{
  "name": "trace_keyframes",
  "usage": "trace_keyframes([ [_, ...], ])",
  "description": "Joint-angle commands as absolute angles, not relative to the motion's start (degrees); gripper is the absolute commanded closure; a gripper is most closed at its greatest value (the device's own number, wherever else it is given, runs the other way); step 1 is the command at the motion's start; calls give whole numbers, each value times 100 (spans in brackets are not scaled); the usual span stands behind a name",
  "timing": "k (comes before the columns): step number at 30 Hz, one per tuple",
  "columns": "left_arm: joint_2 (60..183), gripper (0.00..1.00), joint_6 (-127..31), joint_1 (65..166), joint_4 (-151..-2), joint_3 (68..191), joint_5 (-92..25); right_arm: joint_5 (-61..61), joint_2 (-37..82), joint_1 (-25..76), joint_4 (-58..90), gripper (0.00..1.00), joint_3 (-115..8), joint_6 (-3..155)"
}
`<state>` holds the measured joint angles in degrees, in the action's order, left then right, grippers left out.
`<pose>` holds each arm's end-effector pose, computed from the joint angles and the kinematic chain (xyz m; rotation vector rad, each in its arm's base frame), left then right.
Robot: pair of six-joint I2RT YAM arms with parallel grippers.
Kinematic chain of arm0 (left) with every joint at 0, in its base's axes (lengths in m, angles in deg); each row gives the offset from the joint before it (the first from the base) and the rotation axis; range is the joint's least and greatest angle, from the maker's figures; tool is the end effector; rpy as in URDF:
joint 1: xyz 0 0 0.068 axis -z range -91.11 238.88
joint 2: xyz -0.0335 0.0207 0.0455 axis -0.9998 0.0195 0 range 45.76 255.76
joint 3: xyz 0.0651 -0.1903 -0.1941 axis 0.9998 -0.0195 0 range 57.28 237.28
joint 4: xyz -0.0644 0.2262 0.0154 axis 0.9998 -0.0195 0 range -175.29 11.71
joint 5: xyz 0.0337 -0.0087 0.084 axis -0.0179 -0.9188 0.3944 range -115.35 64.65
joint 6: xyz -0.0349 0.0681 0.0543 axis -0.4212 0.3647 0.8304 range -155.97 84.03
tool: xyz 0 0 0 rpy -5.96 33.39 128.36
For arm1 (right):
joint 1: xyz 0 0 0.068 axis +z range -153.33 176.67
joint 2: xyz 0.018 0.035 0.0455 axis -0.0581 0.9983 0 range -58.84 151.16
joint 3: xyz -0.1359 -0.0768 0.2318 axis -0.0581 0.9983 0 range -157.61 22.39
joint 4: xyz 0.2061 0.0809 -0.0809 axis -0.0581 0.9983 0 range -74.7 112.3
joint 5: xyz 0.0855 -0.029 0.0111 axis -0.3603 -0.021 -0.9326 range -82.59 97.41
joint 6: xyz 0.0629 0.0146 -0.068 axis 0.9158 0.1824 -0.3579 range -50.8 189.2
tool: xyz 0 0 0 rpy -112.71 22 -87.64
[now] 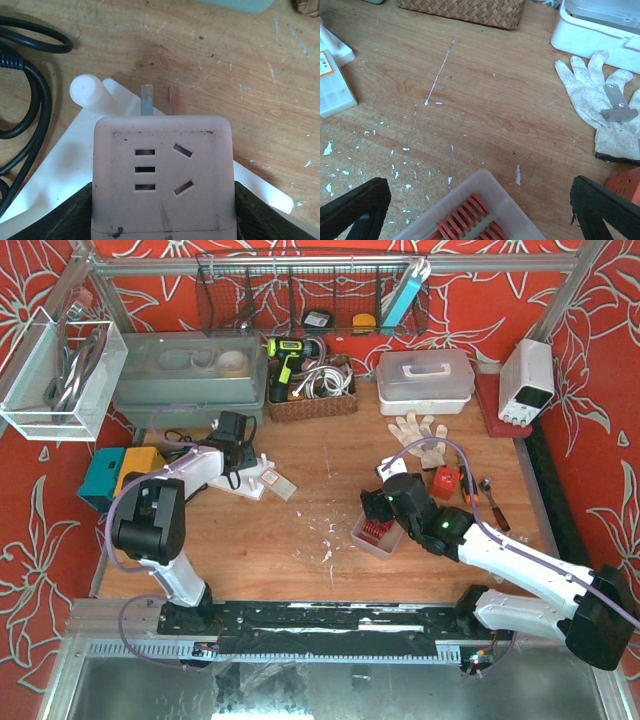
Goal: Install the large spring
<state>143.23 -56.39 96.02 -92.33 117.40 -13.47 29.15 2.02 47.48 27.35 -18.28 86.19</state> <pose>0.3616 -0.0277 0.1754 -0.3705 2.4135 0.0430 0.1772 0.1677 0.2500 -0.3968 2.0666 0.3102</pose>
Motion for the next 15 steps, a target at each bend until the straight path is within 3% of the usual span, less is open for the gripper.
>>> trace_keyframes([
  [1,13849,56,-5653,9627,-9209,11811,-1356,3134,251,4793,2684,2,-1753,8559],
  [6,13363,67,-5622,9704,-9196,11785,-1419,3161,222,4794,2678,2,-1728,8556],
  [15,12646,70,-5574,10286,-8244,11443,-1885,3280,37,4800,2595,2,-1626,8583],
])
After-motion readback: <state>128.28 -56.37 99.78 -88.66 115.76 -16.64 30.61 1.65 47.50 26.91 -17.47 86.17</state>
